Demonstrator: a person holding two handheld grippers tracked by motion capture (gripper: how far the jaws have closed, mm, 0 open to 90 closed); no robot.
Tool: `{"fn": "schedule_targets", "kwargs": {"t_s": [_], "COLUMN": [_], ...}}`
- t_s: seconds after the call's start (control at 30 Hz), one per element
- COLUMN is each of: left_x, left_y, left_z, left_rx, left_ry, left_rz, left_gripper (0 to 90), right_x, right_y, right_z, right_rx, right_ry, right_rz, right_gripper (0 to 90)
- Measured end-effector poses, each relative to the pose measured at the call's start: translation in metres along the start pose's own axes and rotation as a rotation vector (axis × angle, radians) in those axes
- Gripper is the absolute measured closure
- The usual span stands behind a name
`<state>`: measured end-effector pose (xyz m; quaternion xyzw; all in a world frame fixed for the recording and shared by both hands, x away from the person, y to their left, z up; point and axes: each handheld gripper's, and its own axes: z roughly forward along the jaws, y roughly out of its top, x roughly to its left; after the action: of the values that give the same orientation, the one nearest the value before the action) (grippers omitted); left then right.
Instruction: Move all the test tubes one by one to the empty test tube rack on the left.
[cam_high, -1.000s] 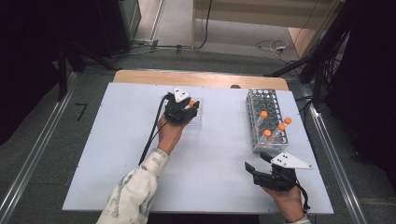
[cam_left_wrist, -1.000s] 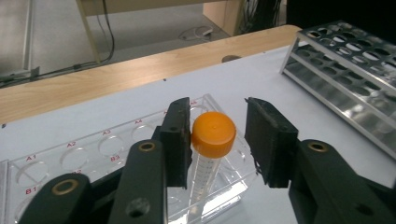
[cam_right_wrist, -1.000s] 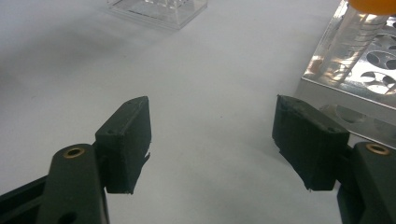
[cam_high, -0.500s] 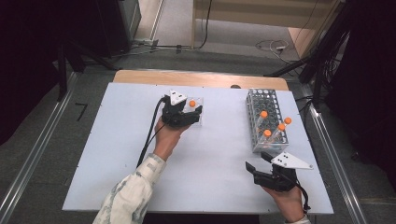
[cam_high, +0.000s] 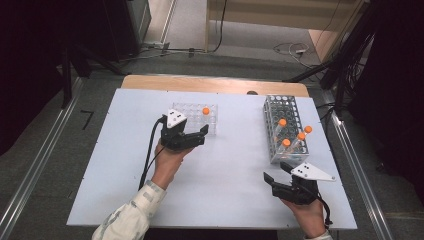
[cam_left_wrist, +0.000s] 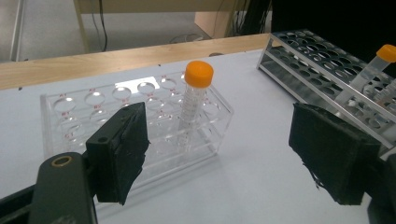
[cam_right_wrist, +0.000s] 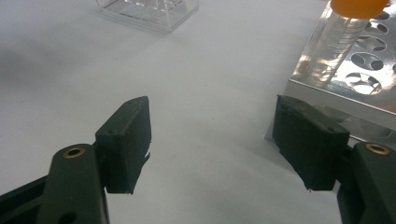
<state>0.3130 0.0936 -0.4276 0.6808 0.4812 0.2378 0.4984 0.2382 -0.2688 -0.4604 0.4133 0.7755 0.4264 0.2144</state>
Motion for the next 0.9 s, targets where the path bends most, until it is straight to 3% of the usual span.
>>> {"fn": "schedule_targets", "kwargs": {"t_s": [0.5, 0.9], "left_x": [0.008, 0.012], "left_y": [-0.032, -0.057], "left_z": [-0.030, -0.046], "left_rx": [0.010, 0.040], "left_ry": [0.002, 0.030], "left_rz": [-0.008, -0.001], "left_gripper": [19.9, 19.1], "right_x": [-0.011, -0.027], "right_y": [0.005, 0.015], "right_z": [-0.005, 0.001], "right_rx": [-0.038, -0.075], "right_ry": [-0.047, -0.143], "right_rz": [0.017, 0.051], "right_gripper": [29.3, 34.5]}}
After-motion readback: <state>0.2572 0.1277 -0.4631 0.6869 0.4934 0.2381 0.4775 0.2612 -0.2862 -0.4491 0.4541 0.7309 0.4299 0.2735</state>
